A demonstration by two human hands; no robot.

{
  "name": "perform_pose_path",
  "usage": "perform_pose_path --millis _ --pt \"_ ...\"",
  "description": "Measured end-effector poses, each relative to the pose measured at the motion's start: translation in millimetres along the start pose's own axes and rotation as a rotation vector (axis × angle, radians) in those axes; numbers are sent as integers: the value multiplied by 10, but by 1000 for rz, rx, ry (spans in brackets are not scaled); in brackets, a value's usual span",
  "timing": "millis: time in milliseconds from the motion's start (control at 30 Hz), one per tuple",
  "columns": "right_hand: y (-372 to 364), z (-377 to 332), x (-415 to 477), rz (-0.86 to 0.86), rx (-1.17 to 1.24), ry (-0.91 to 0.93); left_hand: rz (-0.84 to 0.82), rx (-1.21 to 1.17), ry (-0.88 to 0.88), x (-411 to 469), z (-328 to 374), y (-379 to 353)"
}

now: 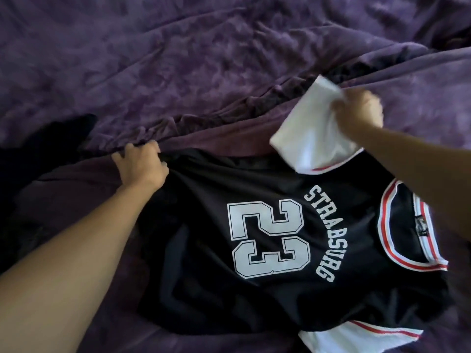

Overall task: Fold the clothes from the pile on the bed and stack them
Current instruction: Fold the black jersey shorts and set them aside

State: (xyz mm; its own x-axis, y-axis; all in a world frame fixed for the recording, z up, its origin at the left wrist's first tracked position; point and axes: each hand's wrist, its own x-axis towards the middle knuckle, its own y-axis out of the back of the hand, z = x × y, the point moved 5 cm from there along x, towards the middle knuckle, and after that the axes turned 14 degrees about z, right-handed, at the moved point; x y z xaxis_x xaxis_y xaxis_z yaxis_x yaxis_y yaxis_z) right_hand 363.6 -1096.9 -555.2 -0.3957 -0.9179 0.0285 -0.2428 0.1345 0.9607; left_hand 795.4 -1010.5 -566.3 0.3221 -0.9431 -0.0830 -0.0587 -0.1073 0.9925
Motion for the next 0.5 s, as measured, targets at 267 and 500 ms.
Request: perform_pose_path --millis 267,500 --pt "475 -130 122 93 82 103 136 -164 77 -577 -139 250" --pt "251 84 -2129 -308 198 438 -265 -270 546 -2175 -711 -215"
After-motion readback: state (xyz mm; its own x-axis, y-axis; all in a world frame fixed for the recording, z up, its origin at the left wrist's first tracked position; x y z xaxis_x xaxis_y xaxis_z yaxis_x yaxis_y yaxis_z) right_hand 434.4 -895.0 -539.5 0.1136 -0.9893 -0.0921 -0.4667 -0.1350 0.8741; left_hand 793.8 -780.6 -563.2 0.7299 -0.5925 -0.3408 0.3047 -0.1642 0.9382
